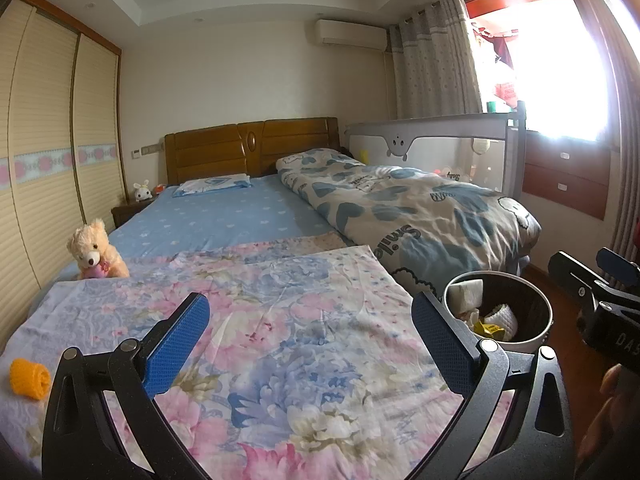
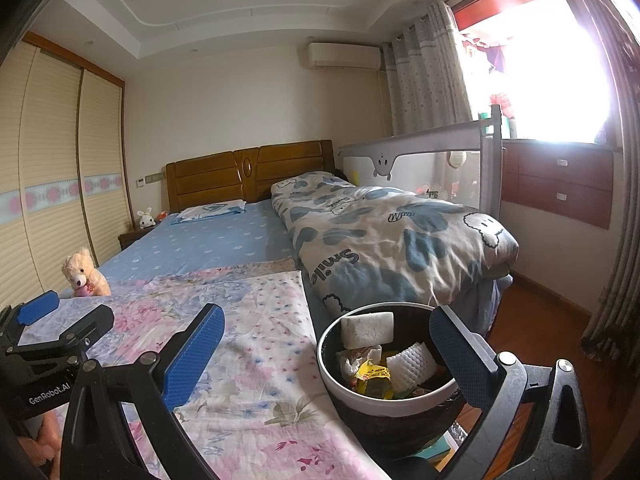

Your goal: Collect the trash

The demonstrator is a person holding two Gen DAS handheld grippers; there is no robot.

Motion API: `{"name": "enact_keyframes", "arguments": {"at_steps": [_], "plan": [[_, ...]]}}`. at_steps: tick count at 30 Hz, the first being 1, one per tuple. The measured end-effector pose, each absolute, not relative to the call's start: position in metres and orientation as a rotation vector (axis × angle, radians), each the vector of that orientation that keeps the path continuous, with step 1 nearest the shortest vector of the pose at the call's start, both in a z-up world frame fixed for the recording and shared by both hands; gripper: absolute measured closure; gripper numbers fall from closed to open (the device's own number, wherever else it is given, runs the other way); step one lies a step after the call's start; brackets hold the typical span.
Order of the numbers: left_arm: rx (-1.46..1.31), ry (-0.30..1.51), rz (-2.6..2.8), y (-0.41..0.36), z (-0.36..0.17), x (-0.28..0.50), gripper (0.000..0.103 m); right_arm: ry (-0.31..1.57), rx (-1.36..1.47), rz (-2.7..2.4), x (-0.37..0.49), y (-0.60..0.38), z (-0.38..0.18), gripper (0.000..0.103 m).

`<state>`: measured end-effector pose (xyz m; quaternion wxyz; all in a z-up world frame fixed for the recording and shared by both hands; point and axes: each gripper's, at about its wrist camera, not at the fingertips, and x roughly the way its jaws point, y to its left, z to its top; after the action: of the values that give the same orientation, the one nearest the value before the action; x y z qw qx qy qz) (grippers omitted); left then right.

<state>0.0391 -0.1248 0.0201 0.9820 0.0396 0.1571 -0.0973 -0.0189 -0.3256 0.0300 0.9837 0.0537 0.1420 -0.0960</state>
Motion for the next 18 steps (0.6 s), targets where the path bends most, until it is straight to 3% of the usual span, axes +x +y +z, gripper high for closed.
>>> {"name": "enact_keyframes", "arguments": {"at_steps": [18], "plan": [[0.081, 0.320, -0.199, -0.1265, 0.0173, 0.0395, 0.000, 0.287, 0.108, -0.190, -0.0179, -0.3232, 0.0294, 0.000]]}}
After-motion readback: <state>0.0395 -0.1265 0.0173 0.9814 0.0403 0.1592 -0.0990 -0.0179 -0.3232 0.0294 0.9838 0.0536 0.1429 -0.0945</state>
